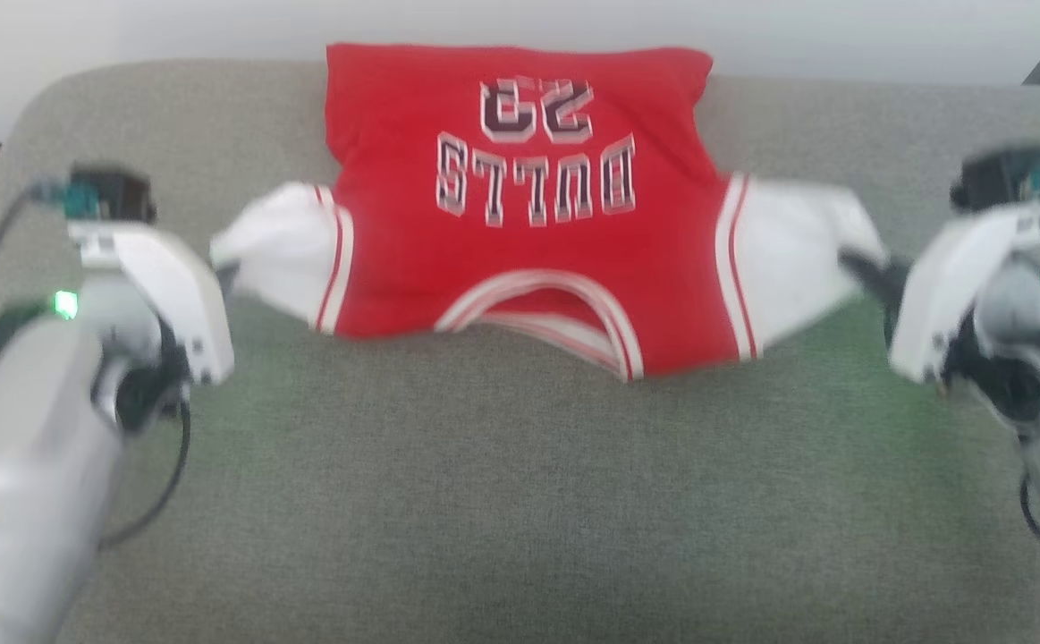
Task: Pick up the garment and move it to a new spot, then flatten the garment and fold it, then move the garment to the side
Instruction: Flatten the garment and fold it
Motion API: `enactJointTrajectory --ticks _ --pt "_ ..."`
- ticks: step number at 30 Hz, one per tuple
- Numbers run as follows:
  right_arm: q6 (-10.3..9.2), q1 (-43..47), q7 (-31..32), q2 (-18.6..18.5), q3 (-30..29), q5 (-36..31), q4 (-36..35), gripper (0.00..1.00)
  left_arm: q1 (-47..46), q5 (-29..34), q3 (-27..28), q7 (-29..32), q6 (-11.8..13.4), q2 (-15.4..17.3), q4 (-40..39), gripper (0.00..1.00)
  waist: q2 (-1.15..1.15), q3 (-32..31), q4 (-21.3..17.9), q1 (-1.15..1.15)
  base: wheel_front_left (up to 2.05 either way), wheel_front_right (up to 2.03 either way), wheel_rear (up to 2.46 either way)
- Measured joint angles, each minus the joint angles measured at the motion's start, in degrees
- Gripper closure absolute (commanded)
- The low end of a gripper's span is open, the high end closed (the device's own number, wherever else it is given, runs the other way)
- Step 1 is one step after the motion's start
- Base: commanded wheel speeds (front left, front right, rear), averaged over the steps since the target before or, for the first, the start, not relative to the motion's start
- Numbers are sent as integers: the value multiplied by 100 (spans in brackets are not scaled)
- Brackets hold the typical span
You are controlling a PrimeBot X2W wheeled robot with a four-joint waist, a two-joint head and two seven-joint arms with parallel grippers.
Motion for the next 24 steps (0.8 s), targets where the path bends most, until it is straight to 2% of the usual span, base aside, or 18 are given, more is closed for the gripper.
enactJointTrajectory --ticks 2,6,7,16,21,24 --pt "0 424 274 -96 -151 19 -283 100 450 -46 8 132 151 165 -422 100 0 -83 -11 0 0 0 0" --pt "0 1235 929 -180 -509 60 -859 100 1326 -274 132 389 611 565 -1475 100 0 -212 -30 0 0 0 0" --pt "1 1637 1221 -199 -726 29 -1165 100 1783 -352 215 517 921 779 -2103 100 0 -266 -35 0 0 0 0" --pt "1 3406 2852 -74 -1646 -158 -2698 100 3790 -735 581 1113 2425 1740 -4787 100 0 -384 -31 0 0 0 0" --pt "1 4178 3620 240 -2157 -332 -3494 100 4606 -882 759 1185 3005 2006 -5698 100 0 -360 -29 0 0 0 0" --pt "0 4485 3852 495 -2385 -510 -3828 100 4917 -940 795 1150 3212 2024 -5958 100 0 -313 -26 0 0 0 0"
